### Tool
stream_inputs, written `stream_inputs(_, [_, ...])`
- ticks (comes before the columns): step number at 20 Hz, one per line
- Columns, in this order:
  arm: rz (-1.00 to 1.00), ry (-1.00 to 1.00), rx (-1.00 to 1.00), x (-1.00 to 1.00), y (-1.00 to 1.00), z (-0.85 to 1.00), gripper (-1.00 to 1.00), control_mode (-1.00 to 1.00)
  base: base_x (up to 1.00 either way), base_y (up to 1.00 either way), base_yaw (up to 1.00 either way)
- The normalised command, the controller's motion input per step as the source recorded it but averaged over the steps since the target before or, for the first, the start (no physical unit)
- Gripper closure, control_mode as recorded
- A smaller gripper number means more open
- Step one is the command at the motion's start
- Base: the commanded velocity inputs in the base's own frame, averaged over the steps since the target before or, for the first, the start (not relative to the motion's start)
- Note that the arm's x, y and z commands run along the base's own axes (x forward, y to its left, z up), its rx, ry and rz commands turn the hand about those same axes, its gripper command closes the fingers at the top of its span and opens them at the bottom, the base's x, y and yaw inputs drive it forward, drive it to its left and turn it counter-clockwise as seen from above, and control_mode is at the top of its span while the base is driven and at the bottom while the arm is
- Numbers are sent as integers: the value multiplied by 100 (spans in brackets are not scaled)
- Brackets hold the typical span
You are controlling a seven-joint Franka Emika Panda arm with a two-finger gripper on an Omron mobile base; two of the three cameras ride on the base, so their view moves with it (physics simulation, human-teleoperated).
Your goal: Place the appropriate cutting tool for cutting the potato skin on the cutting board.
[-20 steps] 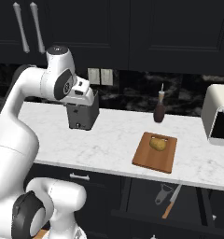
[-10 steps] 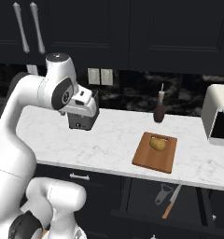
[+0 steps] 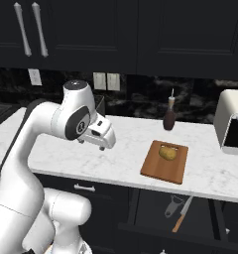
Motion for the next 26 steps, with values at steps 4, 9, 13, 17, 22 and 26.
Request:
stream_inputs(4, [-17,12,-1,-4,-43,-35,-100,-100,0,0,0])
stream_inputs(9, [-18,19,-1,-1,-87,-67,-100,-100,0,0,0])
stream_inputs(13, [-19,16,0,-16,-100,-100,-100,-100,0,0,0])
stream_inputs(17, [-7,10,7,-33,-89,-100,-100,-100,0,0,0])
stream_inputs(22, [4,3,8,-17,-41,-100,-100,-100,0,0,0])
stream_inputs(26, [3,15,1,24,-6,-96,-100,-100,0,0,0])
